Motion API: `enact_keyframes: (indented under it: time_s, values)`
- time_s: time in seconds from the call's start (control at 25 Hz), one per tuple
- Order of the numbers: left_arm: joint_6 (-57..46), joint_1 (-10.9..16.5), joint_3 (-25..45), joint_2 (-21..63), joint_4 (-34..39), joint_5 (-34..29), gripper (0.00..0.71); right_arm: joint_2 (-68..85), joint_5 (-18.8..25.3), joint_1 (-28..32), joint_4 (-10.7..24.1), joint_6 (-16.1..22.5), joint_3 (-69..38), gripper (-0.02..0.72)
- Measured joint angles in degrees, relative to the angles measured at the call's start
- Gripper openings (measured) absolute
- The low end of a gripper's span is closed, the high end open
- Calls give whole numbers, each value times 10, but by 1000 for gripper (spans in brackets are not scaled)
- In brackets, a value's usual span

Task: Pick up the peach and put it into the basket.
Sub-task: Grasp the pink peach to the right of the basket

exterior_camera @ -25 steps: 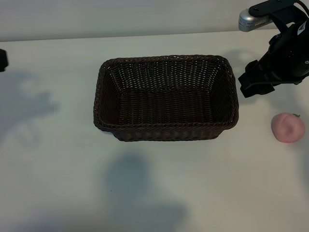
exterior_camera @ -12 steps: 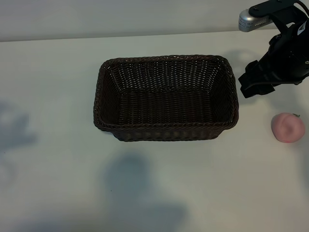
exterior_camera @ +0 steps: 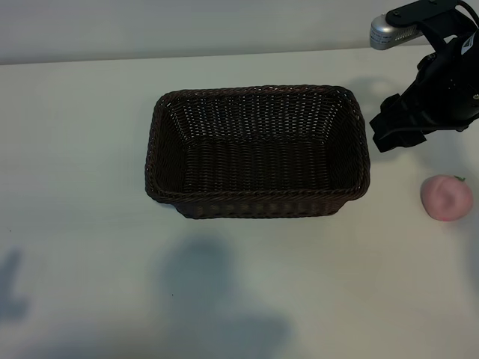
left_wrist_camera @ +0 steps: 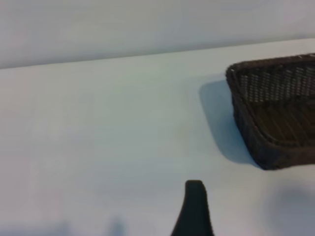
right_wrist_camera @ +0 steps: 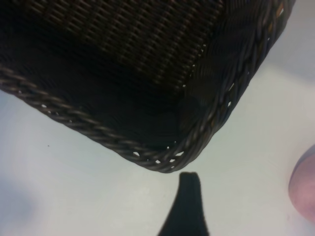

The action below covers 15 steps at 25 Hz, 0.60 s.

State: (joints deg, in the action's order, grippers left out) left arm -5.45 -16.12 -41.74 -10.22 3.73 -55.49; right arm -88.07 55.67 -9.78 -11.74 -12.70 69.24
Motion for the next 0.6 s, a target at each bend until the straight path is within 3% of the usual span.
enact_keyframes:
  time_s: [0.24,0.6]
  values:
    - [36,0,67,68,-10,-4,596,0,0,0,0,0,0,594]
    - [38,0,118,75,-21,-21,595,0,1,0,0,0,0,594]
